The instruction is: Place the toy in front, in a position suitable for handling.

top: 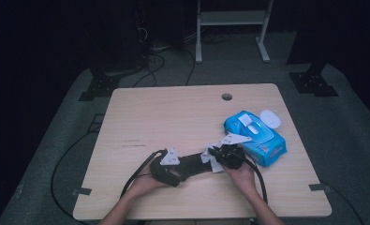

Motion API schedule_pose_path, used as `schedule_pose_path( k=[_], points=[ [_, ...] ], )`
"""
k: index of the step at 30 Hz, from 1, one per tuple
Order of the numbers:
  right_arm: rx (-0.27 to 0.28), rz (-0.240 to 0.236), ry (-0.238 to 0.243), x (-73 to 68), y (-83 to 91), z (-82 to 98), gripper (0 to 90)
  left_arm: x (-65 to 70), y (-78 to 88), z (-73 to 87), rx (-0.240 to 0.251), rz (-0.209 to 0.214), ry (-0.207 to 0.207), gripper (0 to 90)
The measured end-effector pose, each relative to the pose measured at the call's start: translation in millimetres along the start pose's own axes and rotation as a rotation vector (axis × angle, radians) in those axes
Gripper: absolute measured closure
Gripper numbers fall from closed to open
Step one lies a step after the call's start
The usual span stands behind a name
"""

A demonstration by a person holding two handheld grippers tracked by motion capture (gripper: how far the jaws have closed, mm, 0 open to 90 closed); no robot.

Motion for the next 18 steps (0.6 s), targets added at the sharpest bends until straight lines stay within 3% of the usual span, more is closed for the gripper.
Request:
schedule_pose_path(
  k=[2, 4, 6, 8, 11, 13, 15, 17, 18],
  points=[
    [-0.005, -0.036, 0.040, -12.0, -4.5, -6.8, 83.1, 1.1, 0.2, 0.0, -0.004, -0.002, -0.008, 26.0],
    [-0.019, -0.012, 0.100, -19.0, -8.4, -10.0, 83.1, 1.1, 0.9, 0.5, -0.008, -0.001, -0.007, 26.0],
    [-0.023, -0.001, 0.089, -14.3, -7.0, -8.6, 83.3, 1.2, 1.1, 0.8, -0.010, -0.001, -0.008, 26.0],
    [-0.033, 0.057, 0.086, -3.2, -2.1, -4.6, 83.3, 1.1, 1.1, 0.6, -0.008, -0.002, -0.008, 26.0],
    [-0.032, 0.058, 0.030, 5.4, 2.4, 0.1, 83.3, 2.4, 0.3, 0.0, -0.006, -0.004, -0.009, 26.0],
    [-0.014, 0.035, 0.038, -0.7, -0.5, -2.8, 83.3, 2.8, -0.2, -0.2, -0.006, 0.001, -0.011, 26.0],
    [-0.007, 0.004, 0.090, -13.0, -6.2, -9.1, 83.2, 3.5, -0.2, -0.5, -0.004, -0.004, -0.018, 26.0],
    [-0.023, 0.015, 0.138, -19.6, -9.9, -12.3, 83.2, 3.1, 0.4, -0.2, -0.004, -0.002, -0.013, 26.0],
    [-0.022, 0.017, 0.133, -18.0, -9.8, -12.2, 83.2, 3.0, 1.2, -0.5, -0.004, -0.003, -0.015, 26.0]
  ],
)
Point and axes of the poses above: each handheld gripper's, and its own axes: y roughly backward along the jaws, z roughly out of its underside, x roughly to its right, the point moved 6 cm from there along -y, roughly forward along the jaws, and after that the axes turned 15 degrees about y, right-handed, at the moved point
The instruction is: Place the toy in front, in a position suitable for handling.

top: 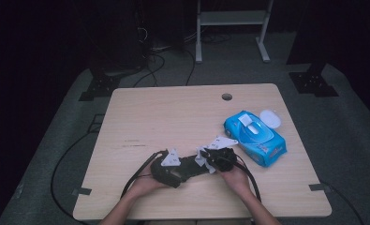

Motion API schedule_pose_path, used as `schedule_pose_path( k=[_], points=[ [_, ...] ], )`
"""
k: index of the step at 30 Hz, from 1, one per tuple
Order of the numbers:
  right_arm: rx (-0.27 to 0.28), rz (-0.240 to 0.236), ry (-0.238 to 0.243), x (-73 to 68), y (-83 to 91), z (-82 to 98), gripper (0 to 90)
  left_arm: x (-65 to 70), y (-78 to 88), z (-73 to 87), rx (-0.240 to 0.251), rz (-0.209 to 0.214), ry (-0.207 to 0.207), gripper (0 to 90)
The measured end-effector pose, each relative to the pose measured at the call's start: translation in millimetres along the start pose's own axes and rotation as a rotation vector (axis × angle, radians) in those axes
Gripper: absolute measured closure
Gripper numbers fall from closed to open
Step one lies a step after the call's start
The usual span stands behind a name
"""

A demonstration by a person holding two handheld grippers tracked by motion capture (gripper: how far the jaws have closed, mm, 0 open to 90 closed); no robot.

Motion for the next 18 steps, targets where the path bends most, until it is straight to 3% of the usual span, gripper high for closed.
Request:
schedule_pose_path(
  k=[3, 5, 8, 10, 12, 15, 18],
  points=[
    [-0.007, 0.027, -0.056, 11.9, 3.6, 7.0, 83.3, 0.2, 1.3, -1.8, 0.011, 0.012, 0.016, 26.0],
    [-0.001, 0.021, -0.081, 13.2, 5.4, 8.0, 83.3, 0.9, 0.8, -2.7, 0.014, 0.009, 0.007, 26.0],
    [0.006, -0.008, -0.051, 0.7, 1.4, 0.8, 83.2, 3.3, -0.7, -2.9, 0.012, 0.007, 0.004, 26.0],
    [0.026, -0.058, -0.022, -10.6, -2.7, -6.1, 83.2, 4.0, -0.2, -2.9, 0.009, 0.007, -0.003, 26.0],
    [0.023, -0.059, 0.004, -17.3, -6.3, -9.8, 83.2, 3.9, -0.4, -2.5, 0.005, 0.008, 0.003, 26.0],
    [0.025, -0.069, -0.015, -19.3, -7.8, -11.4, 83.2, 4.4, -1.2, -3.3, 0.011, 0.007, -0.001, 26.0],
    [0.038, -0.124, -0.007, -31.7, -9.9, -16.7, 83.2, 6.3, -2.5, -3.5, 0.008, 0.008, -0.003, 26.0]
  ],
)
Point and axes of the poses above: each handheld gripper's, and its own axes: y roughly backward along the jaws, z roughly out of its underside, x roughly to its right, the point moved 6 cm from there along -y, roughly forward along the jaws, and after that the axes turned 15 degrees about y, right-handed, at the moved point
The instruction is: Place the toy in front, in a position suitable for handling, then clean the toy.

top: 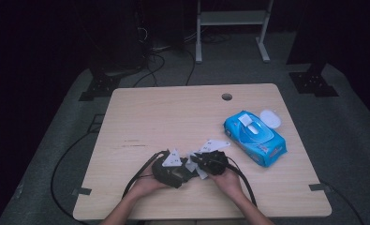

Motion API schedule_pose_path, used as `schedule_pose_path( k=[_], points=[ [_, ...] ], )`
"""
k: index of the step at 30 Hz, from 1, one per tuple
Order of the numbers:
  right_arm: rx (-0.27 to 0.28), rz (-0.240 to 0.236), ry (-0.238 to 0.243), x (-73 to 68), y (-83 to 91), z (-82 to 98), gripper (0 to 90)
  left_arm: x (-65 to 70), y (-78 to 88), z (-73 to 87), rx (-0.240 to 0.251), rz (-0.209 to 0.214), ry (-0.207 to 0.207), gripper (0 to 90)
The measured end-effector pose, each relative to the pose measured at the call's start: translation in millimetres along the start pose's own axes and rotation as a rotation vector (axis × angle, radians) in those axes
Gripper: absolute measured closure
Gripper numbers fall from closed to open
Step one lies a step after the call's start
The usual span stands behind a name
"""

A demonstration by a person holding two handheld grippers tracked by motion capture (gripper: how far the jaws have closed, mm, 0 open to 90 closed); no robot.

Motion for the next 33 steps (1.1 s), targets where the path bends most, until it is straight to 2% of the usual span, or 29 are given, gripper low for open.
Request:
schedule_pose_path(
  k=[1, 3, 4, 7, 9, 11, 12, 14, 16, 20, 22, 24, 26, 27, 29, 31, 33],
  points=[
    [0.000, -0.026, 0.020, -6.6, -1.6, -2.5, 83.2, 0.6, -0.1, 0.2, -0.001, 0.004, 0.003, 26.0],
    [-0.017, -0.013, 0.089, -12.5, -3.3, -6.1, 83.3, 0.0, 0.7, 0.8, -0.001, 0.005, 0.003, 26.0],
    [-0.023, -0.012, 0.083, -11.0, -2.8, -6.1, 83.3, 0.0, 1.3, 0.5, 0.001, 0.005, 0.003, 26.1],
    [-0.016, -0.009, 0.019, -1.1, -1.5, -3.0, 83.3, -0.2, 0.5, -0.8, 0.006, 0.003, 0.003, 26.1],
    [-0.016, -0.014, 0.027, -4.8, -2.8, -4.7, 83.3, 0.0, -0.4, -0.9, 0.002, 0.003, 0.002, 26.1],
    [0.003, -0.076, 0.040, -15.3, -6.2, -8.9, 83.3, -0.4, 0.5, 0.0, -0.003, 0.004, 0.003, 26.1],
    [-0.002, -0.091, 0.051, -20.7, -8.2, -10.3, 83.3, -0.6, 1.4, 0.6, -0.006, 0.001, -0.003, 26.1],
    [-0.009, -0.083, 0.079, -24.3, -8.9, -12.1, 83.3, -0.2, 3.4, 1.6, 0.000, 0.001, -0.006, 26.1],
    [-0.002, -0.088, 0.058, -21.9, -7.7, -11.9, 83.3, -0.4, 4.4, 0.8, 0.005, -0.001, -0.008, 26.1],
    [-0.007, -0.077, 0.056, -21.2, -6.3, -10.9, 83.3, -0.4, 3.4, 0.4, 0.001, 0.000, -0.011, 26.1],
    [0.000, -0.100, 0.053, -26.6, -8.0, -13.1, 83.3, -0.7, 3.8, 0.0, 0.002, -0.004, -0.013, 26.0],
    [0.002, -0.113, 0.077, -33.3, -11.3, -16.7, 83.3, -0.8, 4.1, 1.0, 0.002, -0.005, -0.006, 26.1],
    [-0.001, -0.106, 0.110, -34.8, -13.2, -18.4, 83.3, -1.8, 5.4, 1.7, 0.001, -0.008, -0.005, 26.1],
    [-0.008, -0.094, 0.108, -32.8, -12.2, -18.0, 83.3, -2.3, 5.8, 1.7, 0.002, -0.010, -0.004, 26.1],
    [-0.026, -0.038, 0.116, -20.5, -8.5, -13.2, 83.3, -3.8, 5.4, 1.7, 0.003, -0.011, 0.005, 26.1],
    [-0.043, 0.003, 0.087, -7.4, -3.5, -6.4, 83.3, -3.8, 4.3, 1.4, 0.005, -0.008, 0.010, 26.1],
    [-0.035, 0.007, 0.060, -4.4, -1.3, -3.4, 83.3, -2.9, 2.3, 0.2, 0.003, -0.008, 0.007, 26.1]
  ],
)
Point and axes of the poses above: each handheld gripper's, and its own axes: y roughly backward along the jaws, z roughly out of its underside, x roughly to its right, the point moved 6 cm from there along -y, roughly forward along the jaws, and after that the axes turned 15 degrees about y, right-handed, at the moved point
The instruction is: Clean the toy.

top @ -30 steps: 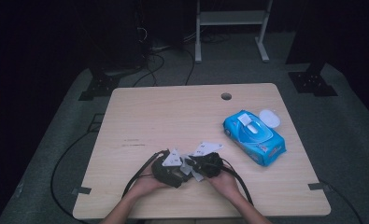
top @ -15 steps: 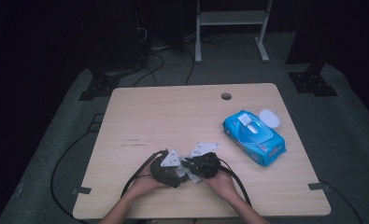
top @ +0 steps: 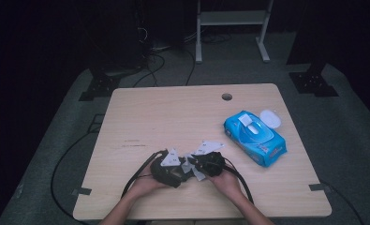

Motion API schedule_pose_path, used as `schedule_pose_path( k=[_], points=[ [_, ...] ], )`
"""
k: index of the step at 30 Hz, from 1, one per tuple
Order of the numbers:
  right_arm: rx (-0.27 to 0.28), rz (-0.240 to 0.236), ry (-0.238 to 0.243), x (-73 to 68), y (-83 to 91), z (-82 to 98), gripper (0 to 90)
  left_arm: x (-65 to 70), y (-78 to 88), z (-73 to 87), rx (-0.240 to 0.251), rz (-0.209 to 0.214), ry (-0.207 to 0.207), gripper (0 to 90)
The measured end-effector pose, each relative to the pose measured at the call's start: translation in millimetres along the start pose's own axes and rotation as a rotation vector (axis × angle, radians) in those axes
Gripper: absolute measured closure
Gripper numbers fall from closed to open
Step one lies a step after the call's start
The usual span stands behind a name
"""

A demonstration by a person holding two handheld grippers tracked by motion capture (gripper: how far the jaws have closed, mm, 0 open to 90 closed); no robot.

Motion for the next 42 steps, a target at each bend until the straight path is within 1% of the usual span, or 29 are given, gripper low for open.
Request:
schedule_pose_path(
  k=[5, 6, 8, 9, 12, 13, 14, 16, 17, 18, 19, 21, 23, 24, 26, 27, 28, 29, 30, 32, 33, 34, 35, 37, 38, 39, 40, 41, 42],
  points=[
    [0.019, -0.050, 0.028, -15.1, -8.7, -10.1, 83.2, 2.0, -0.6, -0.3, -0.007, -0.011, -0.014, 26.1],
    [0.019, -0.045, 0.042, -15.2, -9.7, -11.5, 83.2, 2.2, -0.3, -0.1, -0.004, -0.010, -0.009, 26.1],
    [0.009, -0.022, 0.040, -10.7, -8.0, -10.1, 83.2, 2.2, 0.3, 0.3, -0.003, -0.014, -0.008, 26.1],
    [0.006, 0.000, 0.033, -5.5, -6.2, -7.7, 83.3, 2.4, 0.4, 0.4, -0.003, -0.017, -0.009, 26.1],
    [-0.002, 0.039, -0.029, 11.2, -0.2, 2.3, 83.3, 2.7, -0.2, -0.5, -0.001, -0.017, -0.008, 26.1],
    [-0.004, 0.052, -0.026, 12.6, 1.3, 3.6, 83.3, 3.3, -0.9, -1.1, 0.000, -0.019, -0.013, 26.1],
    [-0.004, 0.056, -0.010, 10.0, 1.7, 2.9, 83.2, 3.7, -1.1, -1.6, -0.001, -0.021, -0.018, 26.1],
    [-0.002, 0.040, 0.040, 0.6, -0.3, -1.2, 83.2, 3.8, -1.1, -1.3, -0.005, -0.018, -0.013, 26.1],
    [-0.007, 0.045, 0.060, -2.1, -1.6, -2.9, 83.2, 3.2, -0.8, -0.6, -0.004, -0.017, -0.010, 26.1],
    [-0.009, 0.040, 0.057, -2.4, -2.6, -3.6, 83.2, 2.6, -0.1, 0.1, -0.004, -0.017, -0.008, 26.1],
    [-0.005, 0.032, 0.036, -0.1, -3.1, -2.8, 83.2, 1.9, 0.3, 0.2, -0.003, -0.015, -0.002, 26.1],
    [0.003, 0.039, -0.006, 5.0, -3.2, -0.9, 83.2, 1.8, 0.3, -0.5, -0.003, -0.015, -0.002, 26.1],
    [-0.010, 0.059, 0.006, 2.0, -2.7, -2.6, 83.2, 2.4, 0.4, -1.2, -0.001, -0.022, -0.008, 26.1],
    [-0.001, 0.044, 0.004, -2.2, -3.7, -4.9, 83.2, 2.5, 0.4, -1.4, 0.001, -0.022, -0.010, 26.1],
    [0.033, -0.023, 0.005, -12.8, -7.1, -10.4, 82.9, 2.7, 0.6, -1.6, 0.002, -0.023, -0.012, 26.1],
    [0.037, -0.043, 0.012, -16.5, -8.6, -12.1, 82.0, 2.8, 0.7, -1.5, 0.000, -0.022, -0.012, 26.1],
    [0.039, -0.050, 0.036, -19.4, -9.4, -13.2, 81.7, 2.3, 1.1, -1.6, -0.001, -0.022, -0.015, 26.1],
    [0.036, -0.037, 0.053, -19.3, -9.3, -13.0, 81.7, 2.2, 1.3, -1.6, -0.001, -0.019, -0.011, 26.1],
    [0.030, -0.032, 0.047, -16.1, -8.0, -11.4, 82.0, 1.8, 1.7, -1.7, 0.001, -0.020, -0.009, 26.1],
    [0.023, -0.001, 0.006, -5.2, -4.1, -6.5, 82.3, 1.5, 1.9, -2.2, 0.004, -0.022, -0.009, 26.1],
    [0.027, 0.003, -0.018, -0.8, -2.9, -4.5, 82.4, 1.8, 1.6, -2.4, 0.007, -0.021, -0.008, 26.1],
    [0.031, 0.001, -0.035, 1.2, -2.5, -3.5, 82.4, 1.8, 1.3, -2.7, 0.006, -0.022, -0.011, 26.1],
    [0.031, 0.000, -0.038, 0.0, -2.8, -3.8, 82.3, 1.9, 0.8, -2.6, 0.005, -0.022, -0.010, 26.1],
    [0.035, -0.012, -0.009, -8.7, -5.6, -7.5, 82.1, 1.7, 0.7, -2.1, -0.001, -0.019, -0.006, 26.1],
    [0.044, -0.043, 0.001, -14.1, -7.9, -9.9, 82.1, 1.6, 0.8, -1.9, -0.003, -0.022, -0.007, 26.1],
    [0.044, -0.047, 0.016, -17.9, -9.6, -11.6, 82.2, 1.4, 1.1, -1.5, -0.003, -0.025, -0.010, 26.1],
    [0.037, -0.034, 0.036, -18.0, -10.3, -12.3, 82.3, 1.1, 1.6, -1.3, -0.002, -0.022, -0.007, 26.1],
    [0.031, -0.021, 0.034, -15.8, -9.9, -12.1, 82.4, 0.9, 1.9, -1.3, -0.001, -0.023, -0.007, 26.1],
    [0.025, 0.014, 0.034, -10.9, -8.6, -10.8, 82.5, 0.9, 2.1, -1.4, -0.001, -0.024, -0.009, 26.1]
  ],
)
Point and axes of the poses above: each handheld gripper's, and its own axes: y roughly backward along the jaws, z roughly out of its underside, x roughly to its right, the point moved 6 cm from there along -y, roughly forward along the jaws, and after that the axes turned 15 degrees about y, right-handed, at the moved point
